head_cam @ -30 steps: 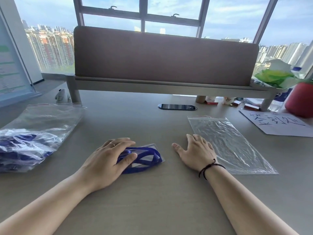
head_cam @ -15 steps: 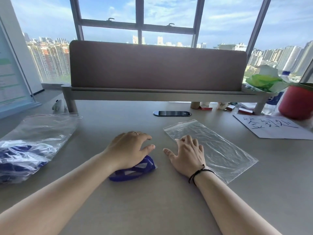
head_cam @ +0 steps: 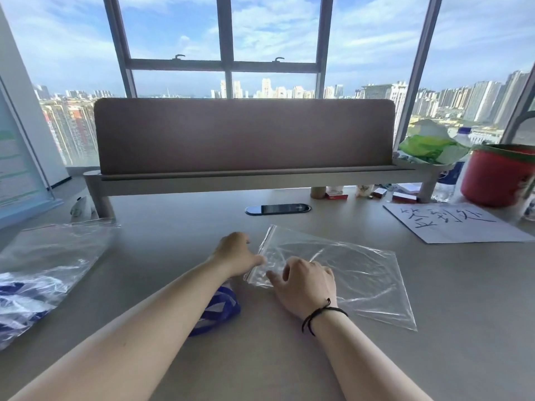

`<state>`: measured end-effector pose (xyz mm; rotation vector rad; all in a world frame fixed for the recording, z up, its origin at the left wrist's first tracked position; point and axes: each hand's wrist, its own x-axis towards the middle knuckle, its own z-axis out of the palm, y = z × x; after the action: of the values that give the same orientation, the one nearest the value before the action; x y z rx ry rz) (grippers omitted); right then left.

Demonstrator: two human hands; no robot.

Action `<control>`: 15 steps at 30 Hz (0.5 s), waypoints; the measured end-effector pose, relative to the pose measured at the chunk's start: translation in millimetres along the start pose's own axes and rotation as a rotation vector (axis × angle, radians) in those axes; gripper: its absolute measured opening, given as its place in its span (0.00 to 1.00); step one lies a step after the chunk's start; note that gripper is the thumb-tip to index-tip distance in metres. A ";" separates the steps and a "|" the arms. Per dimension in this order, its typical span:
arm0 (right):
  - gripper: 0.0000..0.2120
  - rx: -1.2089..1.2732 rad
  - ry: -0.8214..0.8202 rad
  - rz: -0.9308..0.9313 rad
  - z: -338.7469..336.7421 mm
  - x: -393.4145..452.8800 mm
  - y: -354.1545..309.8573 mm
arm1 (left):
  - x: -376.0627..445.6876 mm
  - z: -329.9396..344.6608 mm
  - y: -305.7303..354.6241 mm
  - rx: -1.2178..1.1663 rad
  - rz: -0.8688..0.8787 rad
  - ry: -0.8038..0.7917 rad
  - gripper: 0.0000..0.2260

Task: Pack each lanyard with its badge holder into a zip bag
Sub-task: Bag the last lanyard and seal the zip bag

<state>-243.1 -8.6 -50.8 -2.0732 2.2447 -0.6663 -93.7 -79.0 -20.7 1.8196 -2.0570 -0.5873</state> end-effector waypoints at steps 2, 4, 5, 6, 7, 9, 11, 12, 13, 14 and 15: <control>0.24 -0.008 0.007 0.013 1.2 1.8 3.5 | -1.3 5.3 10.0 -0.032 -0.020 0.007 0.29; 0.27 -0.017 0.002 0.024 0.7 2.0 5.7 | -4.4 9.9 16.1 -0.093 -0.007 0.026 0.13; 0.29 -0.016 -0.004 0.031 0.2 1.9 6.5 | -6.7 11.3 17.1 -0.139 -0.005 0.043 0.04; 0.32 -0.012 -0.010 0.038 -0.6 2.6 6.1 | -7.6 11.4 16.6 -0.211 -0.019 0.054 0.05; 0.33 -0.004 -0.013 0.049 -1.6 3.3 5.5 | -12.0 8.3 17.3 -0.278 -0.032 0.050 0.07; 0.35 0.029 -0.006 0.081 -5.1 3.0 3.0 | -25.1 1.1 21.1 -0.423 -0.055 0.006 0.06; 0.35 0.074 0.025 0.092 -9.4 1.2 -1.2 | -43.6 -5.4 26.0 -0.519 -0.031 -0.031 0.04; 0.35 0.123 0.037 0.091 -11.9 0.4 -4.2 | -52.8 -6.5 27.3 -0.536 -0.001 -0.045 0.03; 0.33 0.211 0.042 0.098 -14.5 -0.6 -7.9 | -62.3 -7.2 28.0 -0.533 0.036 -0.067 0.05; 0.31 0.337 0.033 0.114 -16.1 -1.4 -11.7 | -70.0 -6.5 26.7 -0.529 0.073 -0.094 0.07; 0.30 0.475 0.014 0.132 -16.9 -2.1 -15.3 | -77.6 -6.5 24.7 -0.527 0.101 -0.126 0.07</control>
<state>-233.3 -2.1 -31.2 -1.6832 1.9565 -1.0776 -101.6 -0.2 -0.7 1.3942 -1.8232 -1.1143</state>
